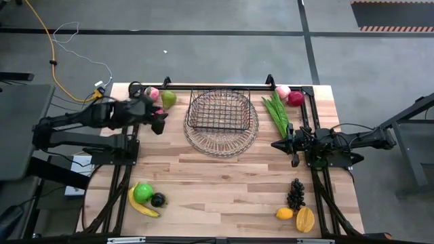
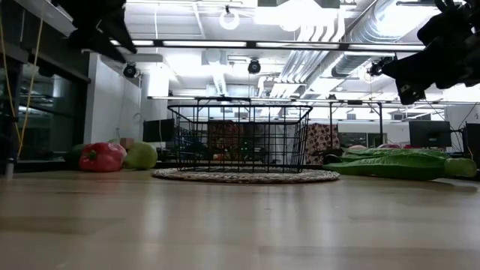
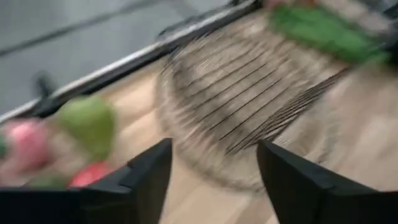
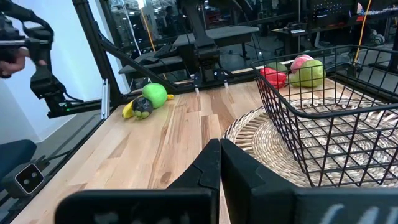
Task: Build produce basket
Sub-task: Put the red bell pepper into the black wire basket
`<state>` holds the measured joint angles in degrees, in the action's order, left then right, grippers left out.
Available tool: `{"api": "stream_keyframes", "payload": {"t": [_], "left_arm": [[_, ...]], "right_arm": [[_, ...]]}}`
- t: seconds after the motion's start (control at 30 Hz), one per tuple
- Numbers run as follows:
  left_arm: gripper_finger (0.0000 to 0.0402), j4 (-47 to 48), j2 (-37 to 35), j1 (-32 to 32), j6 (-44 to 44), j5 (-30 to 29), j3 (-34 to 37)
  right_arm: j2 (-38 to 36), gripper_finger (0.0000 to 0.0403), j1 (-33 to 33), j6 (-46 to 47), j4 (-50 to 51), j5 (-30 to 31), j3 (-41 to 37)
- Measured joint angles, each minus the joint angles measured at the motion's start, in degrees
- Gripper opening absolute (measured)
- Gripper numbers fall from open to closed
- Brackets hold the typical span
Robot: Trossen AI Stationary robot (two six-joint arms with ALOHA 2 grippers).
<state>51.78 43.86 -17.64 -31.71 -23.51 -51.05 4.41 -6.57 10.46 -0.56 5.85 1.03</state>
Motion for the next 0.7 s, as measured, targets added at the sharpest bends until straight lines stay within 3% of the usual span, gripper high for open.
{"api": "stream_keyframes", "payload": {"t": [0.1, 0.27, 0.7], "left_arm": [[0.0278, 8.03, 3.91, -2.65, -2.37, -0.15, -2.34], [0.0317, 10.88, 9.86, -8.06, -4.15, -0.13, -2.21], [0.0322, 10.9, 30.06, -25.03, -3.55, 3.96, -2.17]], "right_arm": [[0.0, 0.0, -0.01, 0.0, 0.0, 0.0, -0.01], [0.0, 0.0, -0.02, 0.0, 0.0, 0.0, 0.01], [0.02, 0.0, 0.0, 0.0, 0.0, 0.0, -0.01]]}}
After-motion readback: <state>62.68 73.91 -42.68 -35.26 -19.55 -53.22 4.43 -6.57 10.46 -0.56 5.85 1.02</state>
